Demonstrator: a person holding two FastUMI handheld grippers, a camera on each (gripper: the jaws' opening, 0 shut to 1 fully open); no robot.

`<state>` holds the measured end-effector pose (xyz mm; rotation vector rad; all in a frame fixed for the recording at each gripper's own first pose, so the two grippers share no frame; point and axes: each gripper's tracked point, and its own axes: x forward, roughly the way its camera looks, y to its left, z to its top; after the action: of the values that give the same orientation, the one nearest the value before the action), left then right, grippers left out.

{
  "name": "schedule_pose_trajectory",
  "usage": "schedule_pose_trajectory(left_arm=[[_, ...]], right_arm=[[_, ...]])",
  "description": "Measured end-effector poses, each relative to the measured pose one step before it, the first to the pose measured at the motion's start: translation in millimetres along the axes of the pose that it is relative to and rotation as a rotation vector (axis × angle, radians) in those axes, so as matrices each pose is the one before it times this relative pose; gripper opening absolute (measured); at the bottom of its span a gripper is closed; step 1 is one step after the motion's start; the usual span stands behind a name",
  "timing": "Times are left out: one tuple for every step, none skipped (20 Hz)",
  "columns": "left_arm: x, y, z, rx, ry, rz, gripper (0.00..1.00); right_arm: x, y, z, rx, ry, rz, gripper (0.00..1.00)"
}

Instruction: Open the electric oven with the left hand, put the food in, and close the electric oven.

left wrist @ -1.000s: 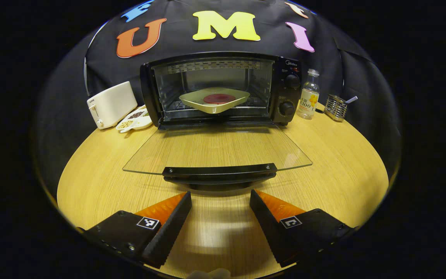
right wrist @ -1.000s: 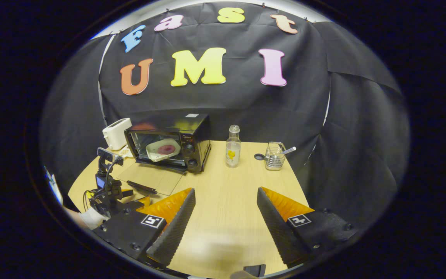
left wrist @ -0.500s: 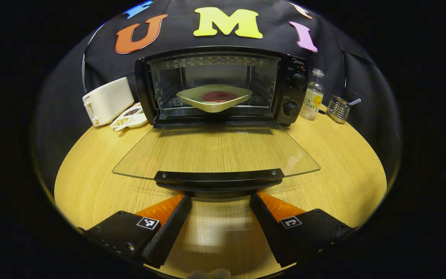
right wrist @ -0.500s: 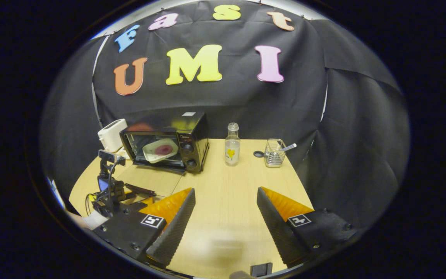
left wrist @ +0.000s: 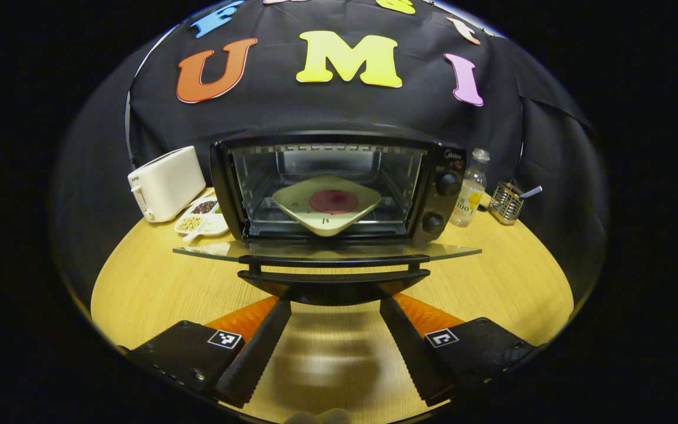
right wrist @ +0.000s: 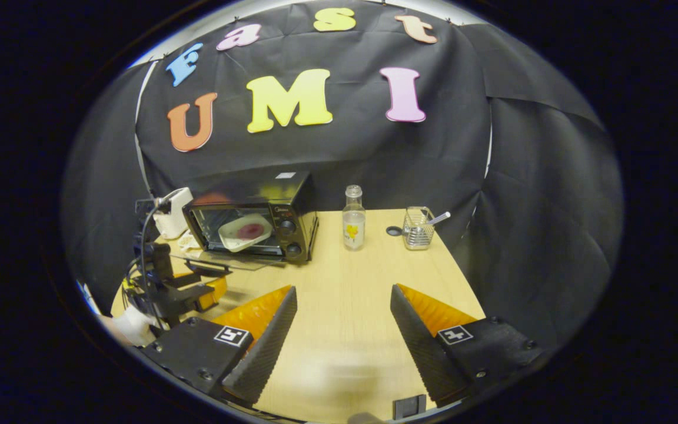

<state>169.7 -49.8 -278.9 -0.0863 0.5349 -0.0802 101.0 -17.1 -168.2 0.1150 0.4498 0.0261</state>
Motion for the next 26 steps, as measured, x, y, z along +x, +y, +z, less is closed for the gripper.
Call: schedule_pose_trajectory(left_arm=[[1.13,0.53,10.08,-0.00269,-0.00787,-0.00185,0.97],[0.87,2.63,10.97,0.00128,-0.01143,0.00369,0.97],[3.51,-1.07,9.65,0.00249,-0.00781,-0.00400,0.97],[2.36,1.68,10.04,0.00417,-0.01477,-0.00067,0.97],[3.55,-0.39,10.51,0.00723,-0.01133,-0.00032,0.98],[2.16,2.37,9.80,0.00894,-0.01552,0.00609,0.98],[3.12,-0.50,7.95,0.00509,-0.01558,0.00256,0.98],[3.01,-1.03,7.55,0.00672,-0.01708,-0.00134,0.98],[1.55,-0.57,3.68,0.00811,-0.00623,-0.00182,0.98],[1.26,-0.25,0.89,0.00788,-0.00326,-0.00270,0.98],[-0.02,-0.52,-1.07,0.00388,0.00163,-0.00501,0.97],[-0.69,-0.65,-1.26,-0.00165,0.00275,-0.00601,0.98],[-2.32,-0.22,-1.49,0.00200,0.00307,-0.00470,0.98],[-1.68,0.77,-1.09,0.00401,-0.00080,-0.00245,0.98],[-2.59,1.19,-1.00,0.00250,0.00014,-0.00482,0.98],[-2.67,0.17,-1.81,-0.00147,0.00130,-0.00652,0.98],[-3.63,0.01,-1.58,-0.00127,0.00152,-0.00526,0.98],[-4.00,1.08,0.03,0.00338,-0.00084,-0.00238,0.98],[-3.45,1.40,0.79,0.00484,-0.00643,-0.00079,0.98],[-3.79,1.23,0.12,0.00292,-0.00400,-0.00139,0.98],[-3.47,0.04,-1.26,0.00158,-0.00303,-0.00392,0.98],[-4.16,0.34,-2.22,0.00102,0.00313,-0.00074,0.98],[-3.55,0.31,-1.26,0.00145,-0.00099,-0.00006,0.98],[-4.21,0.15,-1.19,0.00094,-0.00073,-0.00107,0.98],[-5.16,-0.27,-0.94,-0.00170,-0.00516,-0.00174,0.98],[-4.61,-2.50,-0.54,-0.00069,-0.00603,-0.00627,0.98]], right_arm=[[-0.58,-1.25,0.52,0.00879,-0.00472,-0.00425,1.00],[-0.72,-0.41,1.34,0.00931,-0.00260,-0.00363,1.00],[-0.50,-0.68,-0.81,0.01056,-0.00383,-0.00418,0.96],[-0.74,-0.86,2.04,0.01100,-0.00710,-0.00408,1.00],[-1.45,-0.43,0.19,0.00935,-0.00572,-0.00464,1.00],[-0.78,-0.04,0.45,0.00686,-0.00351,-0.00425,0.96],[-1.40,-1.16,0.04,0.00547,-0.00513,-0.00483,1.00],[-0.72,-0.61,0.06,0.00333,-0.00344,-0.00729,1.00],[-1.58,-1.21,0.50,0.00325,-0.00243,-0.00578,0.96],[-1.03,-0.35,0.15,0.00383,-0.00050,-0.00521,0.96],[-0.77,-0.12,-0.13,0.00512,-0.00036,-0.00390,0.96],[-1.42,0.27,-1.24,0.00245,0.00097,-0.00502,0.96],[-1.13,0.84,-0.12,0.00259,-0.00206,-0.00366,0.96],[-1.25,1.39,0.66,-0.00008,-0.00226,-0.00227,0.96],[-1.74,1.71,1.26,-0.00225,-0.00266,-0.00322,1.00],[-2.27,1.32,0.10,-0.00097,-0.00380,-0.00288,1.00],[-2.28,2.30,-0.27,-0.00318,-0.00077,0.00069,1.00],[-3.95,2.14,-2.09,-0.00499,-0.00183,-0.00037,1.00],[-3.58,2.23,0.56,-0.00484,-0.00576,0.00130,0.96],[-3.35,2.48,0.84,-0.00346,-0.00530,0.00062,1.00],[-4.36,1.84,0.36,-0.00076,-0.00681,-0.00011,1.00],[-4.36,1.98,-0.67,0.00002,-0.00332,0.00078,0.96],[-4.21,1.02,-1.34,0.00027,-0.00282,0.00031,0.96],[-3.82,0.72,-0.65,-0.00071,-0.00216,-0.00142,0.96],[-3.03,0.42,-1.83,-0.00237,-0.00033,-0.00240,0.96],[-3.41,0.55,-0.41,-0.00084,-0.00373,-0.00052,0.96]])
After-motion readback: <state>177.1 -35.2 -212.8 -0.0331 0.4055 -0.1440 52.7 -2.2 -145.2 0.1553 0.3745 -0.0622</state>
